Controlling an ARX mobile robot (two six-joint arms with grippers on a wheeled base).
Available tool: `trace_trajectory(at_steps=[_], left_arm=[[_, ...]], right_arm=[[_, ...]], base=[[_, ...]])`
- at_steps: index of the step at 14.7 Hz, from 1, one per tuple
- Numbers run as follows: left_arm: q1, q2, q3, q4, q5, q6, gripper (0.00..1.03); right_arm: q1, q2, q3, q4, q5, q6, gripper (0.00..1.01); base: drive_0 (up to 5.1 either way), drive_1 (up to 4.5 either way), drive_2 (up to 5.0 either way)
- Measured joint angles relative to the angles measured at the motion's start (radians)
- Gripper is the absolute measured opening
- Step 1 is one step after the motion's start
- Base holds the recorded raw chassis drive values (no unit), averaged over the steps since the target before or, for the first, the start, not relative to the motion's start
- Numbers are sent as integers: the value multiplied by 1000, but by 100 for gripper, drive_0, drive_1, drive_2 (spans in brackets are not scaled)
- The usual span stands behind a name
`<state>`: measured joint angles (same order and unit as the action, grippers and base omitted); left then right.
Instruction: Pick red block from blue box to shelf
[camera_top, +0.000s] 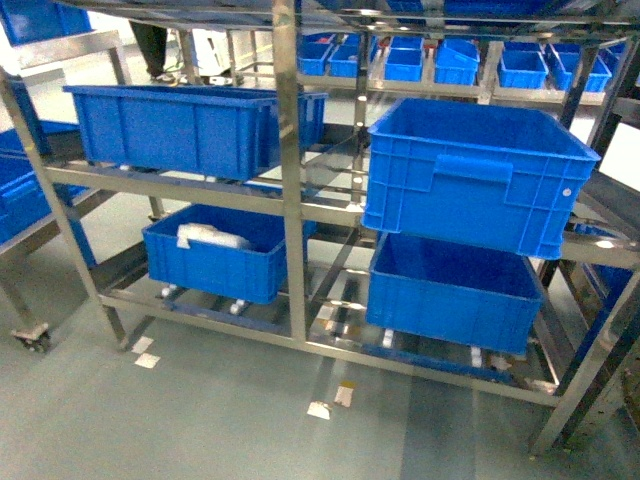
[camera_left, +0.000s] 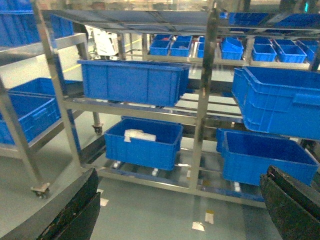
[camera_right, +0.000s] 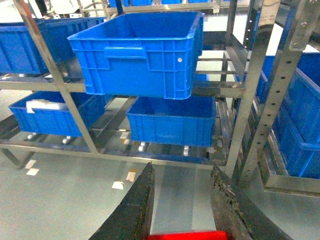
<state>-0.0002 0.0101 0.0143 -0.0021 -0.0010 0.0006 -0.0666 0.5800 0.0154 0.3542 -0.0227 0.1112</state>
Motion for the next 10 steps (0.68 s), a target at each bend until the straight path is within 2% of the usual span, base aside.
trace_trajectory(at_steps=[4,10], left_arm=[[-1,0,0,2,1,0,98],[0,0,0,-1,0,0,98]], right_arm=[[0,1,0,-1,0,0,27],[0,0,0,-1,0,0,27]], base=[[-163,271,-596],[2,435,-431]])
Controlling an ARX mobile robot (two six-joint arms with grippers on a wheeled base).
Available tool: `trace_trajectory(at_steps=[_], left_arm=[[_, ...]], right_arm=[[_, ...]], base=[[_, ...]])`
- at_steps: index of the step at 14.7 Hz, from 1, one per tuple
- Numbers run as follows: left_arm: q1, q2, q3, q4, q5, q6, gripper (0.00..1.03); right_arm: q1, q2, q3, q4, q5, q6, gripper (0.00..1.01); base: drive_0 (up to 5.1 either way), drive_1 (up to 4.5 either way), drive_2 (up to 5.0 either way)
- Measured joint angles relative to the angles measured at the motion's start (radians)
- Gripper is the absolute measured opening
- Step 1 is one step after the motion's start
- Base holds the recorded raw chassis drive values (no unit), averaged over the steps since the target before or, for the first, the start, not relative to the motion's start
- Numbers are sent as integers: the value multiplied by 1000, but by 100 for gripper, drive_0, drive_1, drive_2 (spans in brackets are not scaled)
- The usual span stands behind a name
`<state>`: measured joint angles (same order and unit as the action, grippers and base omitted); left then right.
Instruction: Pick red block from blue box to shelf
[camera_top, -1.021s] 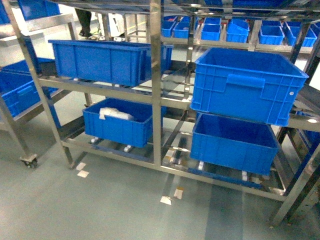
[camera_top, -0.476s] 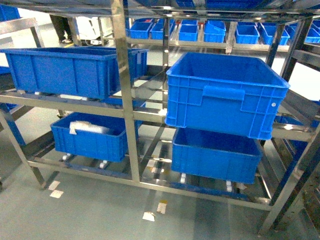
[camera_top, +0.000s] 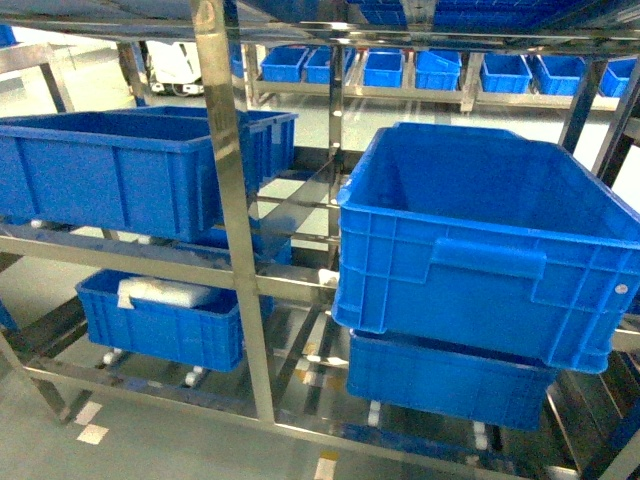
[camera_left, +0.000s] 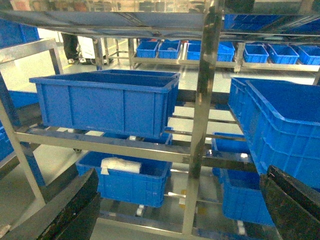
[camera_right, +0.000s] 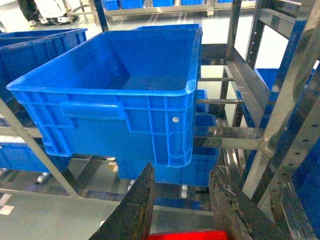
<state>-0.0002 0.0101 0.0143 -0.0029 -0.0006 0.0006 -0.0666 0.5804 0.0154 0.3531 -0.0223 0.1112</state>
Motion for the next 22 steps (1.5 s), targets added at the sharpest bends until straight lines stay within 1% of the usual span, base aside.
trace_trajectory(at_steps=[14,22], left_arm=[[-1,0,0,-2,1,0,98],[0,0,0,-1,0,0,98]], right_arm=[[0,0,0,1,1,0,27],[0,0,0,-1,0,0,27]], base=[[2,435,-431],[0,0,0]])
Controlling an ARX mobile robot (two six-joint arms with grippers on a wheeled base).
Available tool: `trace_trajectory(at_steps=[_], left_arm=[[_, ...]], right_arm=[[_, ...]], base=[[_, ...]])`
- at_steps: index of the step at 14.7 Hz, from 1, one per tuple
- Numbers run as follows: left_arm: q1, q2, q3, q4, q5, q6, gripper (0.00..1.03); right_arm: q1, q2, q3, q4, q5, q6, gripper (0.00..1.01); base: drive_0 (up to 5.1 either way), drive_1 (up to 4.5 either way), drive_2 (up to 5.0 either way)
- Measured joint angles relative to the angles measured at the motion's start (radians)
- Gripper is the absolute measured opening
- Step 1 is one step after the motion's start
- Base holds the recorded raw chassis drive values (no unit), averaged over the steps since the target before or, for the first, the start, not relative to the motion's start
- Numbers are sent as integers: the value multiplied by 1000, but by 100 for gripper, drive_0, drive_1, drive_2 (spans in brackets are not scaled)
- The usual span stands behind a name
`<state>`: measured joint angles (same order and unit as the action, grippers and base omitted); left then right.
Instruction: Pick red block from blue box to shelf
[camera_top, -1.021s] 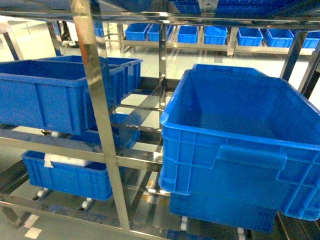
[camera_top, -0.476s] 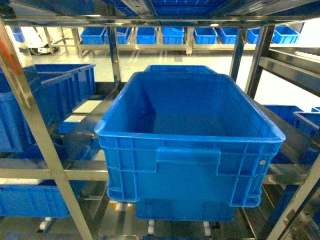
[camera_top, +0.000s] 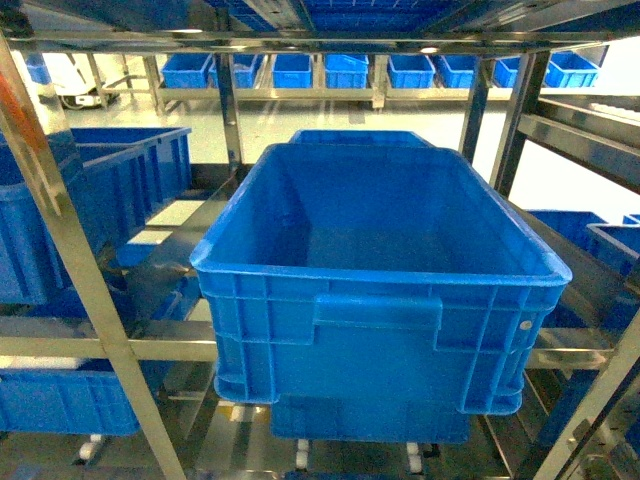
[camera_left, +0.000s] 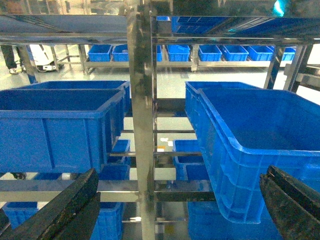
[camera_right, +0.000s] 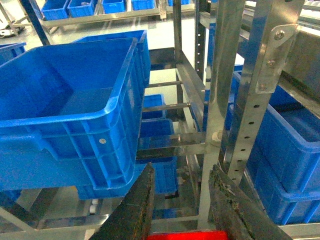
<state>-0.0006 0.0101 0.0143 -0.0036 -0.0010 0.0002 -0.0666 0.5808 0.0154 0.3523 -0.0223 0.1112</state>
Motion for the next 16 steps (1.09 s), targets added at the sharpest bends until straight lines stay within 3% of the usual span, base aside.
trace_trajectory(at_steps=[14,16], left_arm=[[0,0,0,0,0,0,98],[0,0,0,1,0,0,98]], right_arm=[[0,0,0,0,0,0,27],[0,0,0,-2,0,0,27]], base=[[0,0,0],[6,422,-411]])
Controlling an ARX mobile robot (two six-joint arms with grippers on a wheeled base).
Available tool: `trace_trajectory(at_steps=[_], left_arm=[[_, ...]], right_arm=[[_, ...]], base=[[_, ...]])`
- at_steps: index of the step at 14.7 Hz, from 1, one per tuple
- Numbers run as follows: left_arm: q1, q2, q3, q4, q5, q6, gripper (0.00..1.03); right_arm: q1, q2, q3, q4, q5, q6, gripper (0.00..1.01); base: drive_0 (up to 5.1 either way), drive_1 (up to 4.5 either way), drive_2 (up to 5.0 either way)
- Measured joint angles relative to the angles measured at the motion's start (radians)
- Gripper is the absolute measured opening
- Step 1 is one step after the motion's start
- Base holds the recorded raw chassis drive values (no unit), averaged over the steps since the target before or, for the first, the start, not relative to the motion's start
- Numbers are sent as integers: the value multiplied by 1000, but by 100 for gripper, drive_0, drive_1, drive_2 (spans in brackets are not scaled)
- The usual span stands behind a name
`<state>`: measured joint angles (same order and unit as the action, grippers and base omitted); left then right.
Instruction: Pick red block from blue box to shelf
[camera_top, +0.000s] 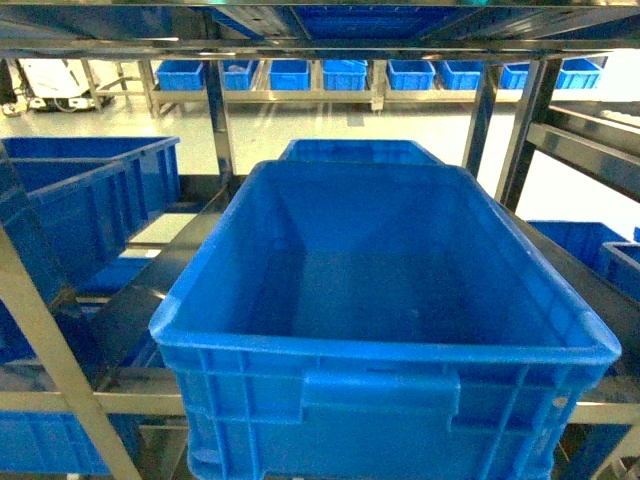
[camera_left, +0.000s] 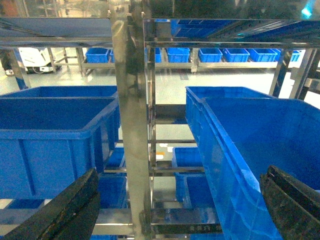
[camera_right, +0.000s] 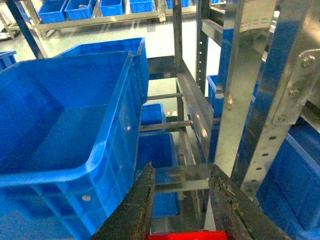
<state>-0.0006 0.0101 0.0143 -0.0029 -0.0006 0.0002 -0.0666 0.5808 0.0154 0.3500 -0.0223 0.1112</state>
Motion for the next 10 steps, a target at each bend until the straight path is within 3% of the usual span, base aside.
trace_trajectory(at_steps=[10], left_arm=[[0,0,0,-1,0,0,98]], right_arm=[[0,0,0,3,0,0,27]], base=[[6,422,-411]])
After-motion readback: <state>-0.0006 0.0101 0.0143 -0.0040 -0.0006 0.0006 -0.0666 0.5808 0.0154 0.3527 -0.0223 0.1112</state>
